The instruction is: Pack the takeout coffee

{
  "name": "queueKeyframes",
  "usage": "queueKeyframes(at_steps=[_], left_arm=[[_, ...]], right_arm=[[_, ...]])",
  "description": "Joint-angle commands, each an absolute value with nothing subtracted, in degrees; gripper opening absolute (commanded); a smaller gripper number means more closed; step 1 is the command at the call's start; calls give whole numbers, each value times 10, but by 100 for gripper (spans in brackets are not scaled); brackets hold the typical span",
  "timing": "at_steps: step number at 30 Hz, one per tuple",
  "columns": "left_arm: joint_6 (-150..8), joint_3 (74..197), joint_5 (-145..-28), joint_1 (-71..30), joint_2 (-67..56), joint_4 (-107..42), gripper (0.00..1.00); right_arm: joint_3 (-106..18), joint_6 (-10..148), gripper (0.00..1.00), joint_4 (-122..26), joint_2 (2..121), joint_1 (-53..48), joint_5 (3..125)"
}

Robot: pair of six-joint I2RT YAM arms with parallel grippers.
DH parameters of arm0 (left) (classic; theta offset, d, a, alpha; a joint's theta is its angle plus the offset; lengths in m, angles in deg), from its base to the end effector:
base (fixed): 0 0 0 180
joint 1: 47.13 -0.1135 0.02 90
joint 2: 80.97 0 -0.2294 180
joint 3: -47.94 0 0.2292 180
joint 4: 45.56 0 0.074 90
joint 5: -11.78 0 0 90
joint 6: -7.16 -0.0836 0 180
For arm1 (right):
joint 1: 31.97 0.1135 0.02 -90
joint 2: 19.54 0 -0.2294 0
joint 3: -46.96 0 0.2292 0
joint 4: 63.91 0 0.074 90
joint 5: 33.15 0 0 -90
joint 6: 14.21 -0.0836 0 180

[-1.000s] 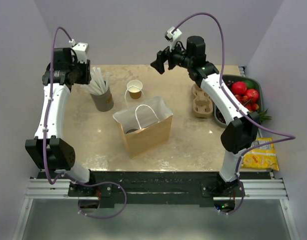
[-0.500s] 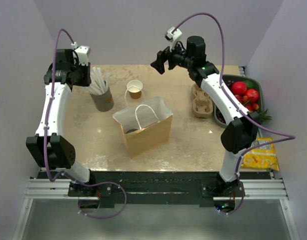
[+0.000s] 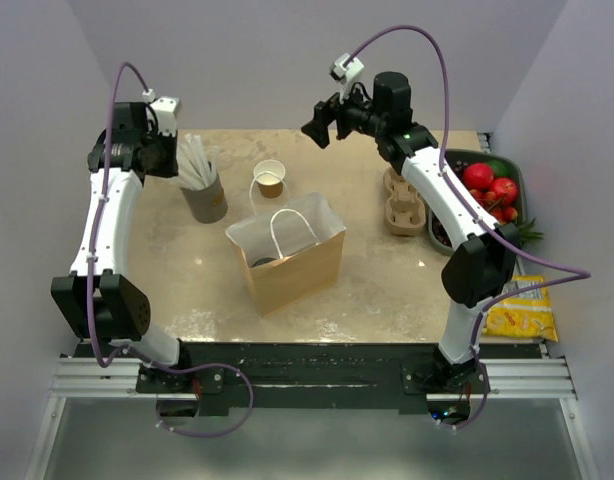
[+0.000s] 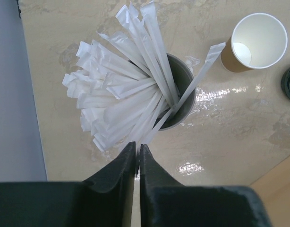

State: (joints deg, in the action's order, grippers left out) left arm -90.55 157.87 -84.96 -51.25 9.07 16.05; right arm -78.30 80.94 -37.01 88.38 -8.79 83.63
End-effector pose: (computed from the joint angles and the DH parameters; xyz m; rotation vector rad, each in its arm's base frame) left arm 0.3527 0.0156 0.3164 0.1323 2.2891 -0.0284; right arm 0.4043 0.2141 0.3754 -0.7598 1.5896 0.6349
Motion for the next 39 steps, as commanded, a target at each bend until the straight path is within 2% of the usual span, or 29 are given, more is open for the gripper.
queueKeyframes(at_steps=[1, 2, 14, 18, 21, 27, 35, 39], left_arm=[[-908, 1586, -849, -516, 67, 159, 5], [-909, 1590, -848, -517, 66, 160, 0], [-945, 1724, -947, -516, -25, 205, 0], [-968, 1759, -1021, -517, -69, 213, 0], [-968, 1759, -1146, -516, -107, 191, 0], [-893, 1746, -1281, -517, -147, 120, 0], [-788, 1726, -1410, -516, -150, 54, 0], [-809, 1703, -1431, -516, -148, 80, 0]], right_arm=[[-779, 803, 94, -392, 857, -90, 849], [-778, 804, 94, -391, 856, -91, 849], [-804, 810, 94, -368, 856, -91, 826], [-836, 821, 94, -328, 858, -91, 803], [-840, 810, 94, -320, 848, -96, 751], [-799, 785, 95, -318, 809, -111, 660], [-716, 794, 96, -320, 746, -126, 638], [-689, 792, 96, -324, 719, -128, 646]])
